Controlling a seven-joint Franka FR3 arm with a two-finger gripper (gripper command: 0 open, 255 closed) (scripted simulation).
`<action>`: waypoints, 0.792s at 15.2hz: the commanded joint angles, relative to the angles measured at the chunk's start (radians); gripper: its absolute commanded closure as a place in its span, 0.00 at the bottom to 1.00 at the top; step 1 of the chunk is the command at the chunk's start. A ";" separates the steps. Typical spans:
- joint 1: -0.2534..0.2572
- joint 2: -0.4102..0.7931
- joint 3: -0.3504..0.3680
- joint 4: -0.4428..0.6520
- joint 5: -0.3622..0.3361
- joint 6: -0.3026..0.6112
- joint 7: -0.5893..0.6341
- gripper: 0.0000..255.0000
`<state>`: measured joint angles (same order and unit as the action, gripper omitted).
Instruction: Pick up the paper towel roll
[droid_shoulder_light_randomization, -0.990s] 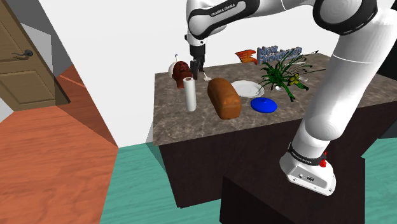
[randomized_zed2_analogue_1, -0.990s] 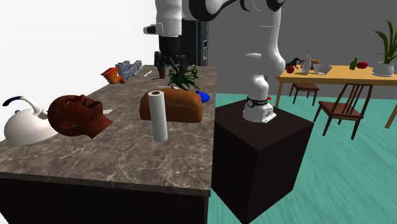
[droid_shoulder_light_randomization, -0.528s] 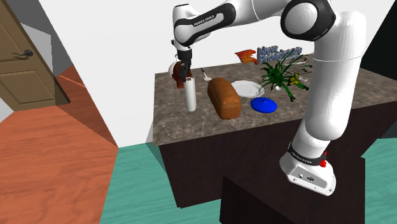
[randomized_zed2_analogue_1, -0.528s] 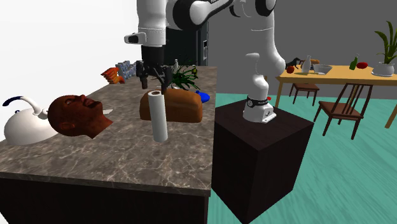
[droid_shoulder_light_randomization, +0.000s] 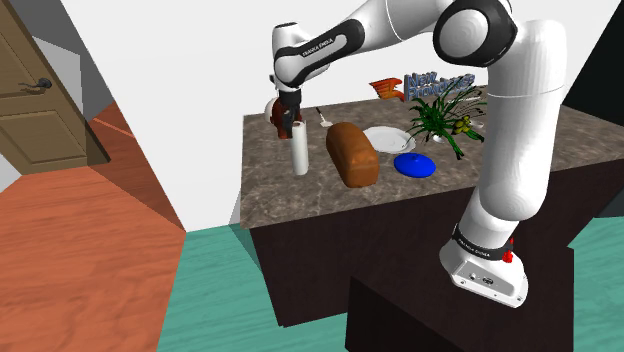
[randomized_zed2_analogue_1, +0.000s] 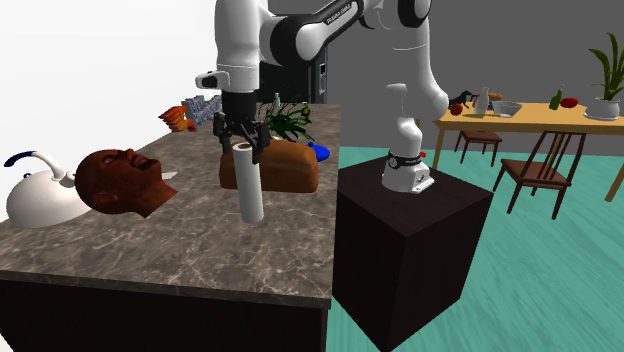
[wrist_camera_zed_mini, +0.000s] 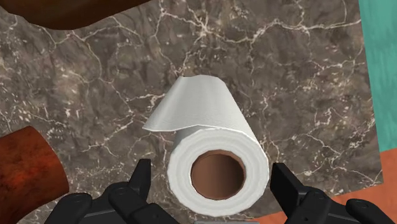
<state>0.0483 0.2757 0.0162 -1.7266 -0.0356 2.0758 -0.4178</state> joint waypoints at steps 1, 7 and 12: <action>0.000 0.002 0.000 -0.002 0.000 0.005 0.000 1.00; -0.001 0.004 -0.001 0.000 0.000 0.005 -0.002 1.00; 0.000 -0.006 0.000 0.015 0.000 -0.020 0.000 1.00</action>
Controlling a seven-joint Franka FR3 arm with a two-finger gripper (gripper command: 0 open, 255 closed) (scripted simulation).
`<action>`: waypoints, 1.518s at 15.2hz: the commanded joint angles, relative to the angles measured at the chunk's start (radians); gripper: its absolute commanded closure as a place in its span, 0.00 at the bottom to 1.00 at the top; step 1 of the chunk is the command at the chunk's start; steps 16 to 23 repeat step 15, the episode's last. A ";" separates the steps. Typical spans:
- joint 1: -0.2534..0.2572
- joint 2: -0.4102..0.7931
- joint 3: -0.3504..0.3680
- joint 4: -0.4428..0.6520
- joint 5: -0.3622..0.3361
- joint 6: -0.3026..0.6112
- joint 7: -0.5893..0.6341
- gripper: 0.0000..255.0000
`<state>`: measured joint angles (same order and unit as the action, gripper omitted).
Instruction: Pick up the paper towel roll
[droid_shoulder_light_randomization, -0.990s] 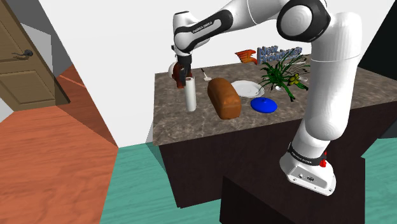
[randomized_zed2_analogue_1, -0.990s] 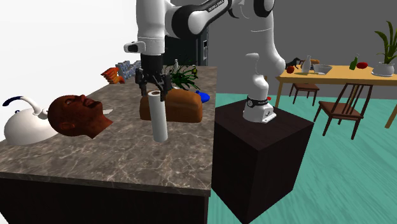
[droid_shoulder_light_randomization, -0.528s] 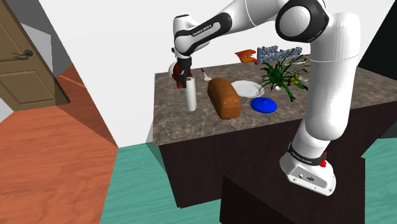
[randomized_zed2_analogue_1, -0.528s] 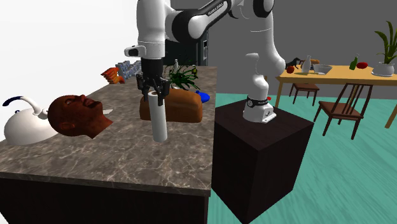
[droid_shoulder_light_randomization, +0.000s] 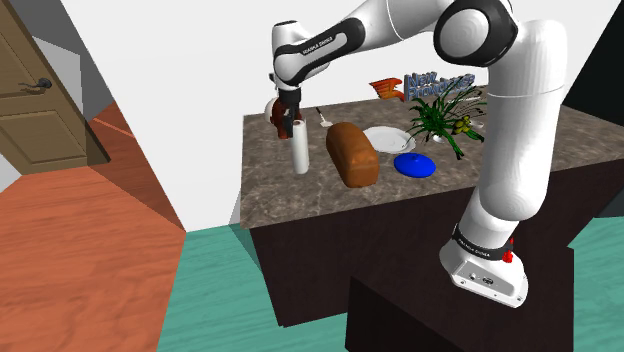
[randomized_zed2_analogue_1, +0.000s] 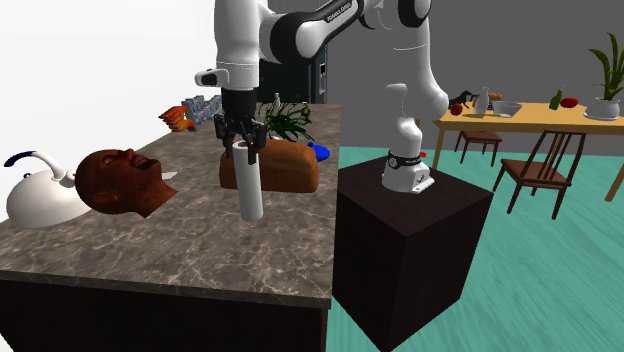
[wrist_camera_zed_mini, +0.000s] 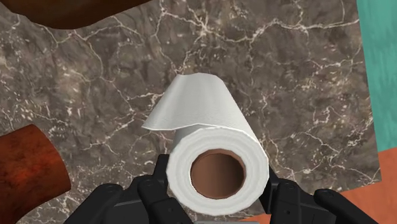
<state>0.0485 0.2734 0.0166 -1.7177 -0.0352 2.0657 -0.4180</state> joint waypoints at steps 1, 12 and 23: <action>0.000 -0.007 0.000 0.015 0.000 -0.022 -0.001 1.00; 0.000 -0.029 0.000 0.132 0.002 -0.162 -0.005 1.00; 0.000 -0.030 0.001 0.146 0.002 -0.177 -0.005 1.00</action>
